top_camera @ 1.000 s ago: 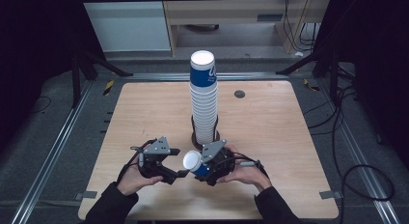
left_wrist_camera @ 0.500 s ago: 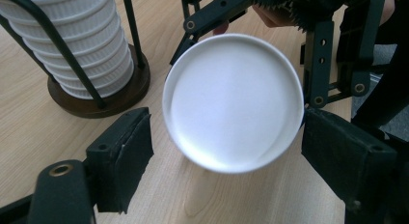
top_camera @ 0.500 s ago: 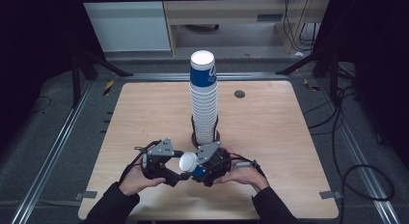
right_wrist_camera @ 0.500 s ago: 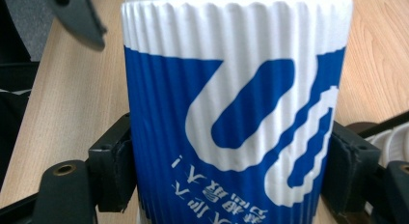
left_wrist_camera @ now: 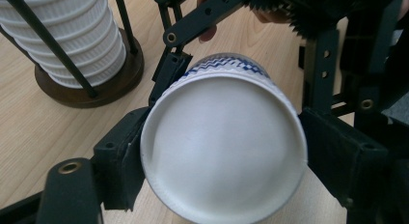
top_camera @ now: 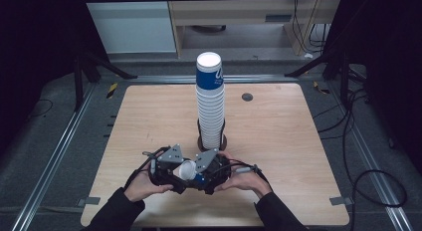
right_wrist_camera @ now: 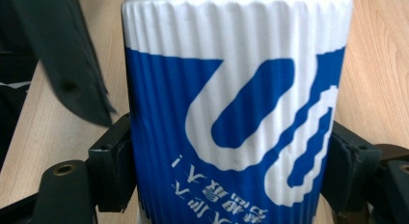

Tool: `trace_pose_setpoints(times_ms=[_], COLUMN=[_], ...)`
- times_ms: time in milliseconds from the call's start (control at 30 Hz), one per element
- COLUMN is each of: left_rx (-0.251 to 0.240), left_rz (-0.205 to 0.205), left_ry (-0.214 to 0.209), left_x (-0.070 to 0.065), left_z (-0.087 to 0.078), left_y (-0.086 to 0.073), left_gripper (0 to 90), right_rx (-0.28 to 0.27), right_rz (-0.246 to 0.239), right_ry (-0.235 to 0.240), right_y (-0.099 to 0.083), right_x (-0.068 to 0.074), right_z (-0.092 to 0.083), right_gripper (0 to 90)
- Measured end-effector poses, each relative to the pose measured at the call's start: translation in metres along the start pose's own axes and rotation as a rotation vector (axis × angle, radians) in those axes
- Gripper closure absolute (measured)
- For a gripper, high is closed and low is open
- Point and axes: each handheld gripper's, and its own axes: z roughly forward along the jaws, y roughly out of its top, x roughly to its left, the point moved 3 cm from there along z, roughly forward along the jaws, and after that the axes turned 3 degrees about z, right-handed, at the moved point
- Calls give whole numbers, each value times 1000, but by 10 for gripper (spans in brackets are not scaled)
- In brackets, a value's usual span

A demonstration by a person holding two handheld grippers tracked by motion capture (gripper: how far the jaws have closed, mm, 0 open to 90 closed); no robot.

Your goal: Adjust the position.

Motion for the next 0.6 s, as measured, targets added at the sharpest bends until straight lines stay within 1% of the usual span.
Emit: trace_pose_setpoints(times_ms=[33, 100, 200, 400, 500, 567, 600], left_rx=[2, 3, 9, 4, 5, 4, 2], left_rz=[-2, -1, -13, -15, -14, -12, -15], left_ry=[-1, 1, 4, 1, 0, 4, 3], left_x=[0, 0, 1, 0, 1, 1, 1], left_z=[0, 1, 0, 0, -1, -2, -3], left_y=[0, 0, -1, -1, -1, -1, -1], left_gripper=[215, 229, 254, 260, 261, 262, 262], right_rx=[-1, 0, 7, 9, 0, -9, -12], right_rz=[4, -1, -1, 4, 8, 17, 29], right_ry=[3, 3, 3, 6, 7, 8, 8], right_y=[0, 1, 0, 0, 0, 0, 0], right_x=[1, 1, 1, 2, 1, 1, 1], right_z=[0, 1, 1, 1, 0, 0, -2], right_gripper=[219, 219, 218, 208, 187, 146, 137])
